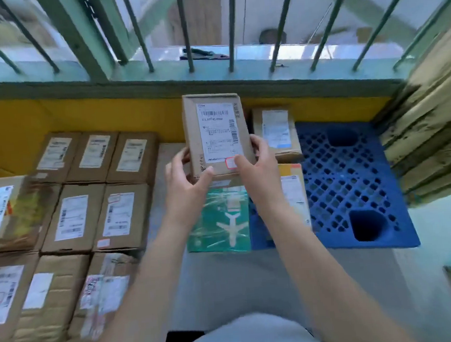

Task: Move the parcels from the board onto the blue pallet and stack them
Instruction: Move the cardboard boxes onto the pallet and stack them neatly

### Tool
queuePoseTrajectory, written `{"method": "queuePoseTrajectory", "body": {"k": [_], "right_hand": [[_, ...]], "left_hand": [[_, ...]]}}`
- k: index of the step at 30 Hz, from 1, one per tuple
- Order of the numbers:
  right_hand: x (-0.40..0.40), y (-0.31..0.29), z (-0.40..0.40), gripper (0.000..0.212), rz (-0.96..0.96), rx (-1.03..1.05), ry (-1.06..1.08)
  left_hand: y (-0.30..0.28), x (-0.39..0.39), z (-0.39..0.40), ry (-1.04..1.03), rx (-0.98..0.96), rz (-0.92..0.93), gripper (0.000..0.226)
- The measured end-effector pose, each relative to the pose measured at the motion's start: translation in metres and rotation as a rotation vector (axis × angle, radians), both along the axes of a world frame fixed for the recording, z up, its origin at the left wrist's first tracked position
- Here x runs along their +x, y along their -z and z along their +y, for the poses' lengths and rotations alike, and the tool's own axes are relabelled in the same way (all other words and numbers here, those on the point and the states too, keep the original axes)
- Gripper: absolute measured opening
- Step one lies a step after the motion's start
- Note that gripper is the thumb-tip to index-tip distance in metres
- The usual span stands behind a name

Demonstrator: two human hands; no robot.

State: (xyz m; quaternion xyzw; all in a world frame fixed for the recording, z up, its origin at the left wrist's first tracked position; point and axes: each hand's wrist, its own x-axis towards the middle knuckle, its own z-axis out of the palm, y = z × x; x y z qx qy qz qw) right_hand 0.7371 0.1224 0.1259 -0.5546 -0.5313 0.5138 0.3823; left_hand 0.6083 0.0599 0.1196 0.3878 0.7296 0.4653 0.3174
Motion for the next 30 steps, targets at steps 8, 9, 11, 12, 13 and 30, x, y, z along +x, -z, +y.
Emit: {"method": "queuePoseTrajectory", "body": {"k": [8, 9, 11, 12, 13, 30], "right_hand": [[0.155, 0.007, 0.080, 0.046, -0.004, -0.026, 0.036], [0.168, 0.011, 0.089, 0.045, -0.014, -0.024, 0.052], [0.193, 0.020, 0.105, 0.046, -0.039, -0.024, 0.090], [0.203, 0.025, 0.112, 0.045, -0.055, -0.021, 0.104], [0.212, 0.029, 0.119, 0.045, -0.069, -0.016, 0.115], [0.242, 0.120, 0.175, 0.057, -0.316, -0.011, 0.029]], "left_hand": [[-0.002, 0.131, 0.066, 0.157, -0.074, -0.157, 0.070], [0.000, 0.143, 0.075, 0.187, -0.072, -0.145, 0.068], [0.007, 0.165, 0.097, 0.248, -0.067, -0.078, 0.063], [0.012, 0.175, 0.108, 0.277, -0.075, -0.047, 0.061], [0.017, 0.185, 0.120, 0.303, -0.095, -0.027, 0.061], [0.077, 0.247, 0.196, 0.356, -0.248, 0.134, 0.049]]}}
